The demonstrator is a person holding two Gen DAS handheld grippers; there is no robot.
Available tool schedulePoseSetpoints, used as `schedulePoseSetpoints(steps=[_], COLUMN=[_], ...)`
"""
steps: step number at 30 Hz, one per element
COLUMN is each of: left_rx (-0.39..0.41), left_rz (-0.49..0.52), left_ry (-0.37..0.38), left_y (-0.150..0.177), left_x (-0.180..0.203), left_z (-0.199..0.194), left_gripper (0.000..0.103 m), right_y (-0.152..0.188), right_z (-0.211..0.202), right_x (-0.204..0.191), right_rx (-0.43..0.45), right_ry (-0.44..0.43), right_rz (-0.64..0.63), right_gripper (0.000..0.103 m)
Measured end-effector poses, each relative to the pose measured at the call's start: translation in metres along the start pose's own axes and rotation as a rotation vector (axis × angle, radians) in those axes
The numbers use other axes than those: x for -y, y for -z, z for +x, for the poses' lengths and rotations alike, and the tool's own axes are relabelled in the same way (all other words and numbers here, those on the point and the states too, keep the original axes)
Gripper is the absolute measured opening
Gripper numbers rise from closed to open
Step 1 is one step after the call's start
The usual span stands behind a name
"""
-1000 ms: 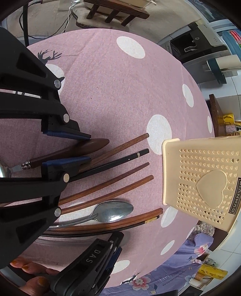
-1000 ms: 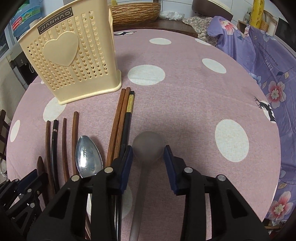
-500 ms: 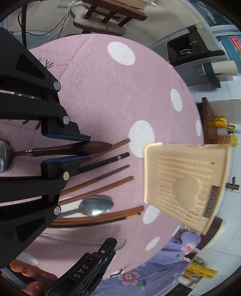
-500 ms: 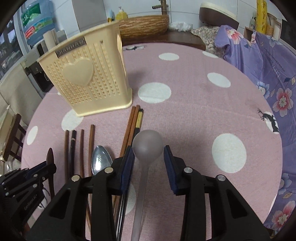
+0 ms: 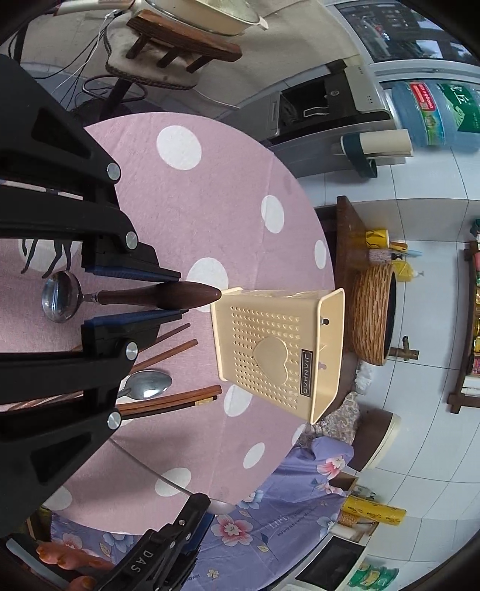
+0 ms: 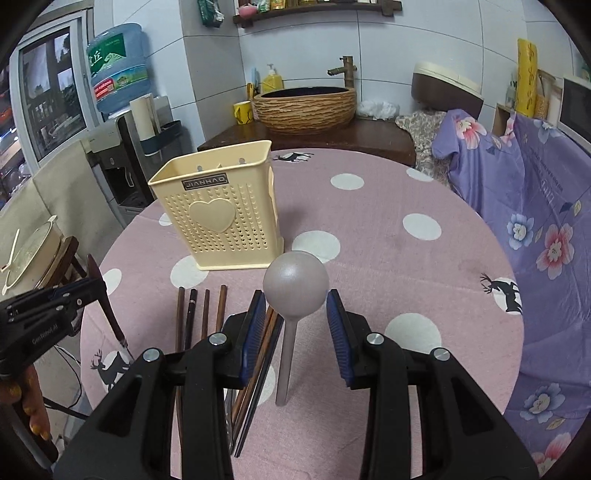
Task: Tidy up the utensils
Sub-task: 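Lift the spoon with the left tool while the right tool lifts the ladle toward the holder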
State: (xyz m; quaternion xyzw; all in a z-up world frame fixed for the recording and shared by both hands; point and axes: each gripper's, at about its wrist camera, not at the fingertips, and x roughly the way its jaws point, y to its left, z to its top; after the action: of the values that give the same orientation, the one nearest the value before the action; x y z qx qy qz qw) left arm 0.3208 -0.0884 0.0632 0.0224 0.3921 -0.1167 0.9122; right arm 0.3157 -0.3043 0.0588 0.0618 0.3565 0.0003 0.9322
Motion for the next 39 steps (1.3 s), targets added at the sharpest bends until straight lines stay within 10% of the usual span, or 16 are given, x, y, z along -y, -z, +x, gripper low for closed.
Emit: schedulePoseSetpoints(steps=[1, 11, 14, 16, 23, 39], left_rx=[0.003, 0.022, 0.024, 0.027, 0.029, 0.039], left_rz=[0.001, 0.005, 0.002, 0.004, -0.005, -0.001], left_ry=[0.001, -0.001, 0.003, 0.004, 0.013, 0.038], left_y=[0.000, 0.004, 0.003, 0.004, 0.004, 0.006], left_x=[0.000, -0.003, -0.003, -0.004, -0.008, -0.011], left_z=[-0.001, -0.003, -0.004, -0.004, -0.006, -0.010], left_gripper=[0.016, 0.016, 0.016, 0.016, 0.016, 0.016], right_y=[0.001, 0.005, 0.005, 0.004, -0.007, -0.017], right_z=[-0.002, 0.012, 0.023, 0.031, 0.093, 0.191], right_x=[0.000, 0.004, -0.003, -0.008, -0.033, -0.057], right_rx=[0.000, -0.021, -0.018, 0.000, -0.099, -0.313], right_ry=[-0.005, -0.019, -0.021, -0.030, -0.213, -0.169], right_rz=[0.001, 0.011, -0.026, -0.060, -0.203, -0.348], right_gripper=[0.002, 0.002, 0.022, 0.058, 0.059, 0.049])
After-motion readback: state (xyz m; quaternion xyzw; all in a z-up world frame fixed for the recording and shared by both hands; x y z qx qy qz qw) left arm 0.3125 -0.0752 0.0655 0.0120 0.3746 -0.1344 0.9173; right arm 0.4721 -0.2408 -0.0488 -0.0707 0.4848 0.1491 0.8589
